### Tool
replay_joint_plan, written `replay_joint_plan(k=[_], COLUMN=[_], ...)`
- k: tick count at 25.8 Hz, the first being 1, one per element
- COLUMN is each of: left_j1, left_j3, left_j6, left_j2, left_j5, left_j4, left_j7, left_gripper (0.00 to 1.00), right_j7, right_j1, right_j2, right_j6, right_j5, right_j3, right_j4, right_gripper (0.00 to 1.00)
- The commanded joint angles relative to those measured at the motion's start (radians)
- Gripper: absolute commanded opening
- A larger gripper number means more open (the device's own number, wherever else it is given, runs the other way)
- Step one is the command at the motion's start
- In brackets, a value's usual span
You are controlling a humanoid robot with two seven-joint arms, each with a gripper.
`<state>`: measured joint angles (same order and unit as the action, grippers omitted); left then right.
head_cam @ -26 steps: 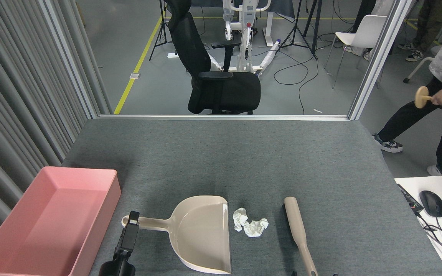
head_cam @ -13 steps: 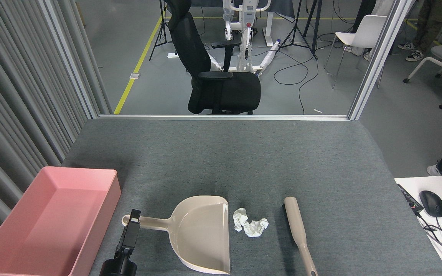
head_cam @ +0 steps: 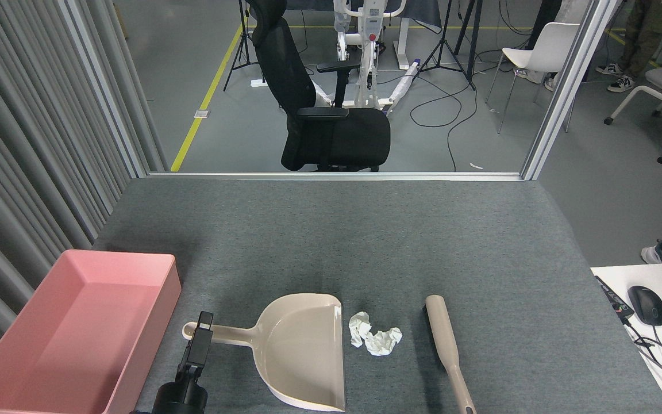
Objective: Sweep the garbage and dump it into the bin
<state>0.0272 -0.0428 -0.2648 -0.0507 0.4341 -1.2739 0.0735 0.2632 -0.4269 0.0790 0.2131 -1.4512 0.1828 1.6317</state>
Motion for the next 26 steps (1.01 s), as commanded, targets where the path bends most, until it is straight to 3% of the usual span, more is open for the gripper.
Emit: replay_joint_plan(k=[1, 12, 18, 26], left_j1=[0.027, 0.077, 0.076, 0.076], left_j3=[-0.002, -0.014, -0.014, -0.011], left_j6=[-0.002, -0.033, -0.045, -0.051], left_j2=[0.002, 0.012, 0.011, 0.012], left_j5=[0.000, 0.000, 0.002, 0.026], left_j4=[0.031, 0.091, 0.091, 0.090], left_j7=[0.000, 0.002, 0.003, 0.012], left_gripper=[1.00, 0.99, 0.83, 0.46], right_j7=[0.001, -0.012, -0.015, -0.015], right_j1=[0.000, 0.036, 0.048, 0.053], right_j2=[-0.001, -0.013, -0.013, -0.013], right_j6=[-0.008, -0.021, -0.021, -0.021], right_j5=[0.000, 0.000, -0.002, -0.002], right_j3=[-0.002, -0.002, 0.000, 0.000], right_j4=[-0.006, -0.038, -0.039, -0.039], right_gripper=[0.99, 0.99, 0.99, 0.99])
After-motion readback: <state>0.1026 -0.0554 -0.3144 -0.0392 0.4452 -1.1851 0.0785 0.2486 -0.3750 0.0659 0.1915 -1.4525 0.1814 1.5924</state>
